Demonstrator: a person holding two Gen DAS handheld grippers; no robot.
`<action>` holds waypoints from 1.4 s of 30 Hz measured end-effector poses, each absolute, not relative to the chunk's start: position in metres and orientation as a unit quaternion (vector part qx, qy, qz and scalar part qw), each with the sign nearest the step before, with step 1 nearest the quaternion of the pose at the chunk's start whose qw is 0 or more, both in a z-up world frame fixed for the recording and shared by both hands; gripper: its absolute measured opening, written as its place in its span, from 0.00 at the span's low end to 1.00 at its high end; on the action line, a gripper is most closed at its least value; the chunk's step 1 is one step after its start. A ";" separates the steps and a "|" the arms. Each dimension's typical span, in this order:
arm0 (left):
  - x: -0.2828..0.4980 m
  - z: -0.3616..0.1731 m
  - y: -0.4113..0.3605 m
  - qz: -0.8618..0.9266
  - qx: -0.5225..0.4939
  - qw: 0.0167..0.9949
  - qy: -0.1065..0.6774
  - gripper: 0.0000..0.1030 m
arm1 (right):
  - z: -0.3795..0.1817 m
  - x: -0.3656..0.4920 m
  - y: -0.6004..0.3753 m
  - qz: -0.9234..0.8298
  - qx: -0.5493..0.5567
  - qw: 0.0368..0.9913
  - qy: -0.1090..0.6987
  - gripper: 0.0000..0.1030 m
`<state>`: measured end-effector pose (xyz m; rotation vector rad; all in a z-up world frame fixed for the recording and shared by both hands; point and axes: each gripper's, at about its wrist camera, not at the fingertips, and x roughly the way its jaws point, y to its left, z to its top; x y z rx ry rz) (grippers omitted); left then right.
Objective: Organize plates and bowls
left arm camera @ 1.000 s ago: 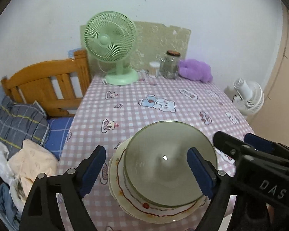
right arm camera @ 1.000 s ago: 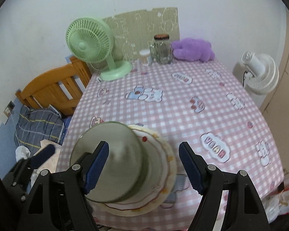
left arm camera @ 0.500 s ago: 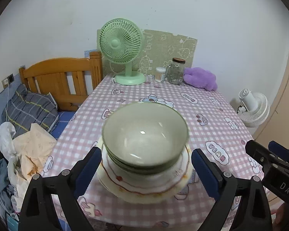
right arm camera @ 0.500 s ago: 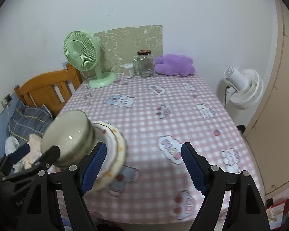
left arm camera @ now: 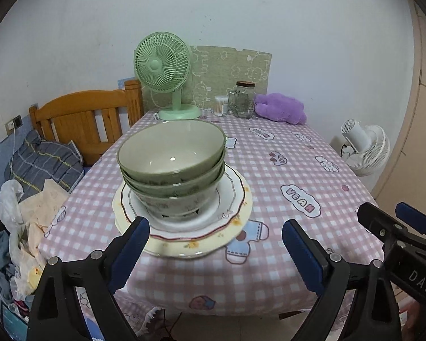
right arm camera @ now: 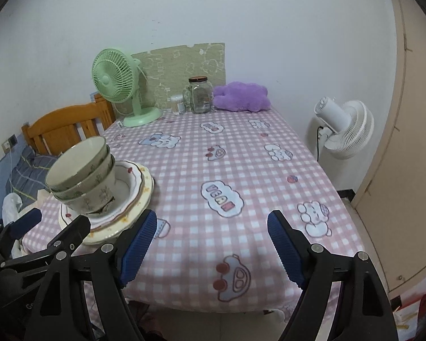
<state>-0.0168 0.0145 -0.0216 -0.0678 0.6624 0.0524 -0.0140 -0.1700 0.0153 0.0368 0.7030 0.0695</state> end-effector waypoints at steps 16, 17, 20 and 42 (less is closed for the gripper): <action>-0.029 -0.018 0.011 0.038 -0.037 0.950 0.308 0.93 | 0.017 -0.027 -0.171 0.040 0.010 0.944 0.327 0.84; -0.030 -0.017 0.012 0.039 -0.037 0.950 0.307 0.93 | 0.018 -0.027 -0.171 0.040 0.010 0.944 0.326 0.84; -0.031 -0.016 0.013 0.040 -0.037 0.951 0.304 0.93 | 0.018 -0.027 -0.169 0.042 0.010 0.945 0.324 0.84; -0.035 -0.014 0.017 0.048 -0.039 0.950 0.306 0.97 | 0.019 -0.030 -0.169 0.041 0.010 0.945 0.324 0.87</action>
